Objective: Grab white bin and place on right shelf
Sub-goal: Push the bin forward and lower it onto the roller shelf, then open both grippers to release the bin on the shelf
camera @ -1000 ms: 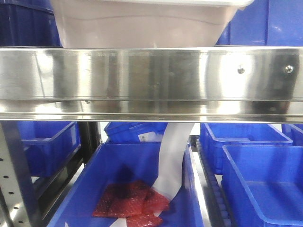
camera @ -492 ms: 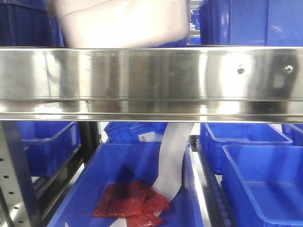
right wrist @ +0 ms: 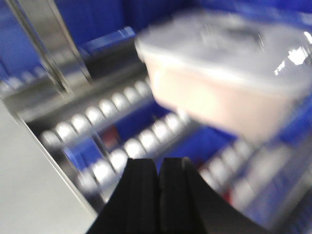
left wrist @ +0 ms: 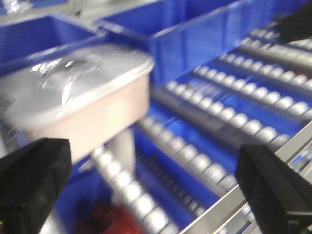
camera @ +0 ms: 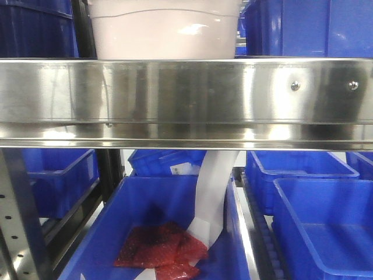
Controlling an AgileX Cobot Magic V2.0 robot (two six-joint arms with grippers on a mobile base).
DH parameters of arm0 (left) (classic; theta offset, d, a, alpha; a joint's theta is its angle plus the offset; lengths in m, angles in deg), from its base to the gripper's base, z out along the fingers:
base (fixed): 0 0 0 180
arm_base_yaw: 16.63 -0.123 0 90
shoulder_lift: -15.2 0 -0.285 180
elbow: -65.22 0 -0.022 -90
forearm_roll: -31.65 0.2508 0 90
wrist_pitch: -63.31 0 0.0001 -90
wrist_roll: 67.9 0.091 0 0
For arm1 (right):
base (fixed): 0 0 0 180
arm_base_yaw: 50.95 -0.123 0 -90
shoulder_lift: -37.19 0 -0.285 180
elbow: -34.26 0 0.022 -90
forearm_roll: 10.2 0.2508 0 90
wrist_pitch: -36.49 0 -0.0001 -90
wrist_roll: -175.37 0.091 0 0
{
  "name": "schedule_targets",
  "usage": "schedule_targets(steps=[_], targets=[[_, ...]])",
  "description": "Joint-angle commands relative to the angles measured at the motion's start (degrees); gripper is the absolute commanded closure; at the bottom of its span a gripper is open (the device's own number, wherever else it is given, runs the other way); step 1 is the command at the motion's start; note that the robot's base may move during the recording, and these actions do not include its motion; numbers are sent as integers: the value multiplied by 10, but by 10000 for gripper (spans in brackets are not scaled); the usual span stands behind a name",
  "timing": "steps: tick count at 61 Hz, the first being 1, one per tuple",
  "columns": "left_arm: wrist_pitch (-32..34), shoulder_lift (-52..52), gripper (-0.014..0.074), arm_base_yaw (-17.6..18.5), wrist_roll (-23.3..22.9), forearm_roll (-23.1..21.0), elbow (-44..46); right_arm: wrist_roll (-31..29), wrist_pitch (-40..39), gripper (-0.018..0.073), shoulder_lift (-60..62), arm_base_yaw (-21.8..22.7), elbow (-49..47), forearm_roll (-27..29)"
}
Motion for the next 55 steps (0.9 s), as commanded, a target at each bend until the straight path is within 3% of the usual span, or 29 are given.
schedule_targets(steps=[1,10,16,21,26,40,48,55], targets=[[35,-18,714,3,-65,57,11,16,-52,489,62,3,46,-34],[36,-32,714,3,-199,211,-20,20,-157,489,170,3,197,-88],[35,-44,714,3,-289,311,-56,20,-234,489,245,3,296,-91],[39,-55,714,3,-322,367,-94,20,-303,489,300,3,387,-91],[68,-70,713,3,-322,360,-134,20,-353,489,356,3,464,-91],[270,-205,714,3,-257,281,-314,20,-422,489,506,3,617,-88],[351,-309,714,3,-240,277,-423,20,-445,489,591,3,665,-87],[377,-384,714,3,-240,272,-491,20,-472,489,653,3,690,-87]])
